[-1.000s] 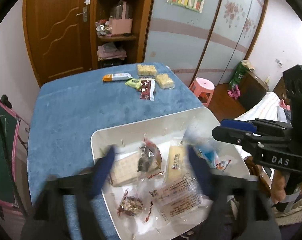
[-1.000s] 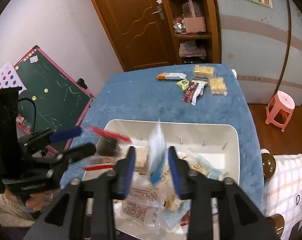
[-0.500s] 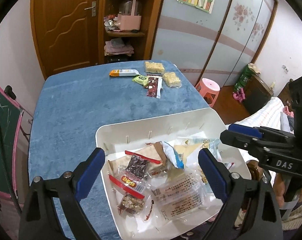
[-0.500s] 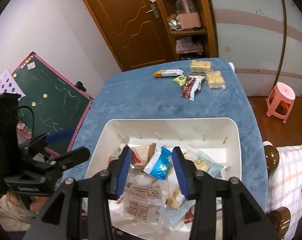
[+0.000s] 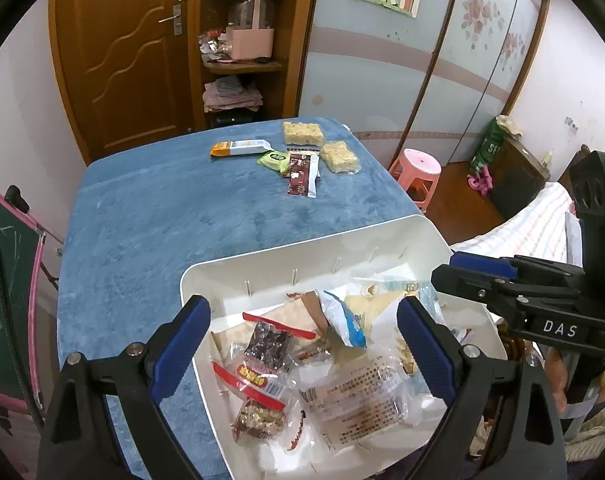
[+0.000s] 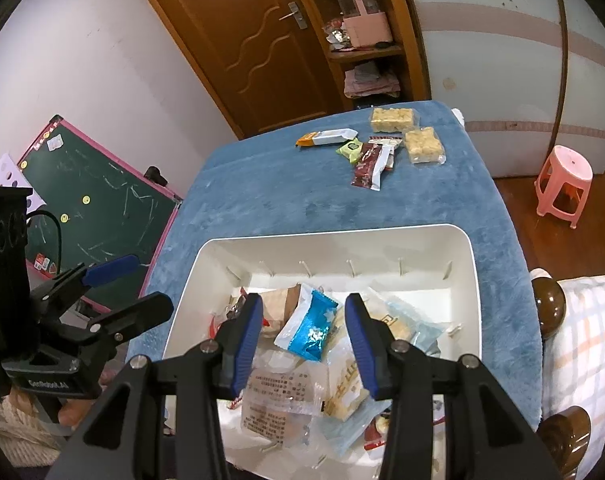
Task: Organize snacks
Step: 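Move both tools back over the remaining snacks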
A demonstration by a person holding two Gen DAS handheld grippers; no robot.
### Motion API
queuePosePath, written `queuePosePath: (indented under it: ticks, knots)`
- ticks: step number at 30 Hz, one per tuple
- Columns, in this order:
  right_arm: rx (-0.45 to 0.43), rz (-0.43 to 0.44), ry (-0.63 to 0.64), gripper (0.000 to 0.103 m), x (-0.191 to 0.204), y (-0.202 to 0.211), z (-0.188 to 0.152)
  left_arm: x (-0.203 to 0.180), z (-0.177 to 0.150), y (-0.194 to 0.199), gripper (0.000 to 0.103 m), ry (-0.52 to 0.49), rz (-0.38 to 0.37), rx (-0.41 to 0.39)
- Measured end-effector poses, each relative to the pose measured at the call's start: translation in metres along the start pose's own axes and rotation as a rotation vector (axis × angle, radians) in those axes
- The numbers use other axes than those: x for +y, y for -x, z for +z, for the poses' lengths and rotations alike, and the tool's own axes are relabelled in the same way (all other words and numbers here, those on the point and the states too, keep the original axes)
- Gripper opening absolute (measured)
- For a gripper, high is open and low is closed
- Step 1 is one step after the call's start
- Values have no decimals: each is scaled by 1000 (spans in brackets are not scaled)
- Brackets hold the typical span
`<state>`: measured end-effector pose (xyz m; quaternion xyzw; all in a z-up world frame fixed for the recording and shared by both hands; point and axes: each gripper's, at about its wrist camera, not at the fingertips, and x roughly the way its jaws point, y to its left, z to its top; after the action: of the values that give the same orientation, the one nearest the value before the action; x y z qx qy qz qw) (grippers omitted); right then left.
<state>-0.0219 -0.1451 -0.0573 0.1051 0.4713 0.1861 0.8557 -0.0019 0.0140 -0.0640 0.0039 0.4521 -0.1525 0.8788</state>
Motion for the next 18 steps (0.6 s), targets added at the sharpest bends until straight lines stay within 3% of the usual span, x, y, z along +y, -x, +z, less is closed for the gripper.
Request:
queuePosePath:
  ticks: [10,18]
  knots:
    - [-22,-65,-2,43,-22,-4,32,-11,41,-16,94,-41,37,-4]
    - [-86,-141,27,43,-45,8,117,-14,133,-29,94,-98,95,-67]
